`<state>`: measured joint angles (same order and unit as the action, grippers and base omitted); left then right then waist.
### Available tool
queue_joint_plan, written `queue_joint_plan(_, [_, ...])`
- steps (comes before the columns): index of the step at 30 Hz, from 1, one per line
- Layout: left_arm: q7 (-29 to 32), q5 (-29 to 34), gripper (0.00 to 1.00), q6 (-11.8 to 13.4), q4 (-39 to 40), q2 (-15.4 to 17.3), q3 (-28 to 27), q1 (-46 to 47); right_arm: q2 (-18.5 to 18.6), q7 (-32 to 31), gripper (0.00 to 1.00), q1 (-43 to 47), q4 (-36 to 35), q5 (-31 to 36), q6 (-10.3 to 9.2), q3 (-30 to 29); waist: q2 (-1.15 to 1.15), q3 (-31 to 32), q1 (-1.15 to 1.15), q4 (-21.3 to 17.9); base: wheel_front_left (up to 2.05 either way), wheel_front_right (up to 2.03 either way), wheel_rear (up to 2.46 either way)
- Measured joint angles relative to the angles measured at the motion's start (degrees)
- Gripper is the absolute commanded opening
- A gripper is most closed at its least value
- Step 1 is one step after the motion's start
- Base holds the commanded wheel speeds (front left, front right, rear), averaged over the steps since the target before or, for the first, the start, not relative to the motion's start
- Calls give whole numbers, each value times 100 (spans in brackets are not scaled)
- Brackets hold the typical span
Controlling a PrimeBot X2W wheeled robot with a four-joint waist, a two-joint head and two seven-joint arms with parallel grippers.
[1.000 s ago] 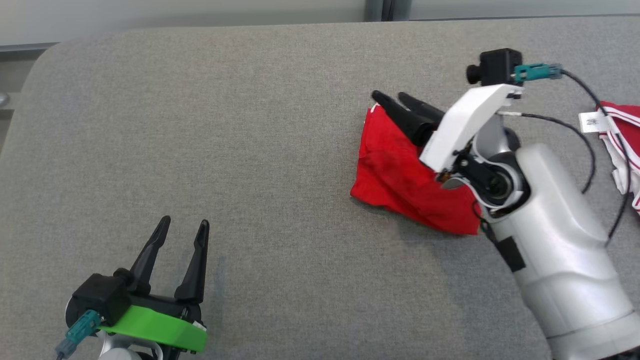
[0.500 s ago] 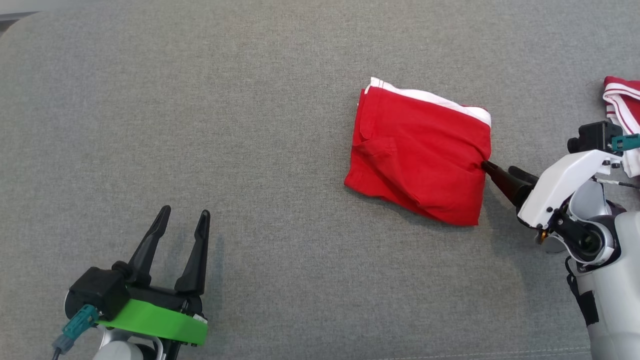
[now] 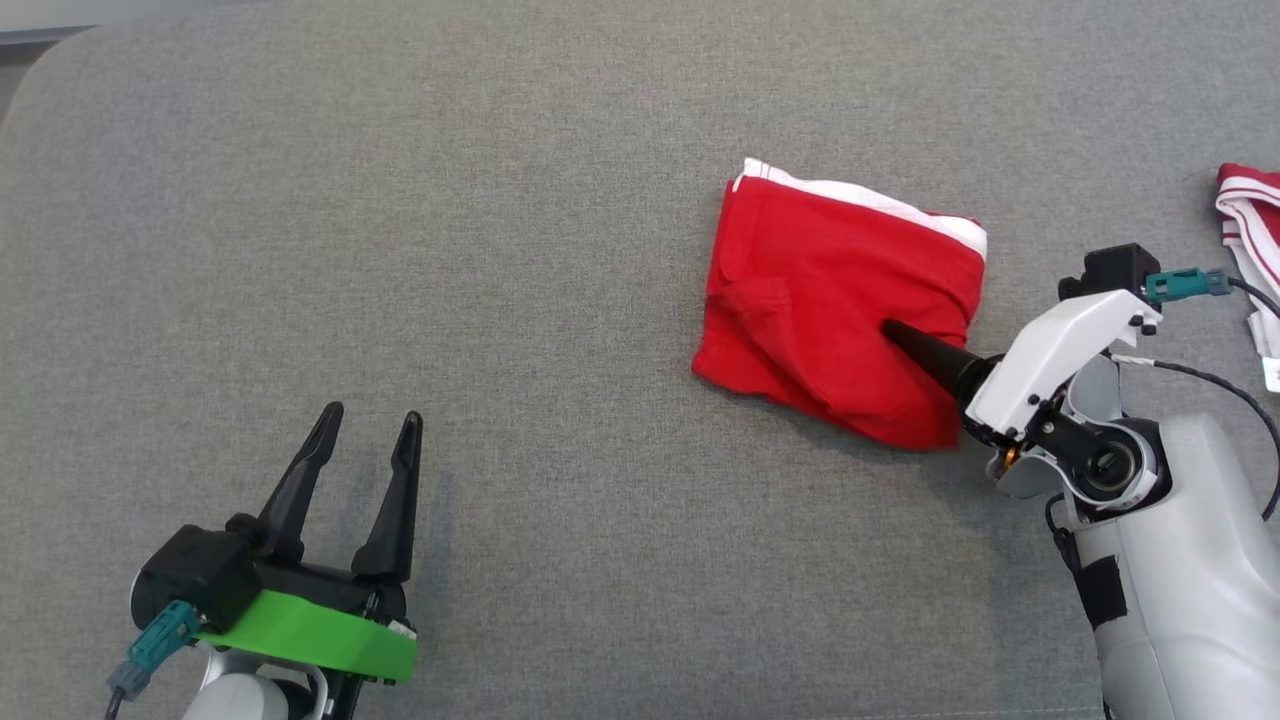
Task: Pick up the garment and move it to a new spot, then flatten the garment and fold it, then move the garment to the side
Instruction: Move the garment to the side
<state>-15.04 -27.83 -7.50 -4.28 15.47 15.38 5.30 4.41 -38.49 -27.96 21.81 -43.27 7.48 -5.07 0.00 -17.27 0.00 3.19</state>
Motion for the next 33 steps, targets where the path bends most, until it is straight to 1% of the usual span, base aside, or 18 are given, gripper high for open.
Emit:
queue_joint_plan(4, [0, 0, 100, 0, 4, -11, -56, -19, -18, -174, 0, -102, -63, -305, 0, 229, 0, 26, 0, -46, 0, 0, 0])
queue_joint_plan(8, [0, 0, 100, 0, 47, -7, -165, -78, 55, -229, 0, -112, -247, -465, 0, 288, 0, 33, 0, -222, 0, 0, 0])
queue_joint_plan(11, [0, 25, 100, 0, 102, 48, -252, -142, 94, -259, 0, -41, -368, -524, 0, 414, 0, 34, 0, -442, 0, 0, 0])
queue_joint_plan(16, [0, 97, 100, 0, 308, 276, -291, -166, 279, -167, 0, 193, -457, -524, -1, 543, 0, 14, 0, -962, 0, 0, 0])
queue_joint_plan(21, [0, 221, 100, 0, 558, 466, -256, -99, 644, -37, 0, 303, -591, -421, -1, 738, 0, -62, 0, -1554, 0, 0, 0])
queue_joint_plan(25, [-1, 222, 100, -1, 593, 598, -159, -8, 1024, 90, 0, 59, -757, 3, 0, 1213, 0, -173, 0, -1983, 0, 0, 0])
queue_joint_plan(26, [-1, 223, 100, -1, 590, 636, -83, 58, 1239, 127, 0, -222, -829, 279, -1, 1493, 0, -249, 0, -2148, 0, 0, 0])
queue_joint_plan(27, [-1, 223, 100, -1, 586, 658, -51, 92, 1358, 124, 0, -391, -872, 363, -1, 1638, 0, -299, 0, -2211, 0, 0, 0])
queue_joint_plan(28, [-1, 223, 100, -1, 586, 658, -51, 92, 1358, 124, 0, -391, -872, 363, -1, 1638, 0, -299, 0, -2211, 0, 0, 0])
queue_joint_plan(31, [9, 213, 100, -1, 580, 712, 31, 176, 1774, -26, 0, -946, -1020, 708, 2, 2092, 0, -470, 0, -2327, 0, 0, 0])
queue_joint_plan(33, [24, 183, 100, -1, 581, 749, 36, 236, 2083, -194, 0, -1312, -1033, 878, 2, 2186, 0, -586, 0, -2358, 0, 0, 0])
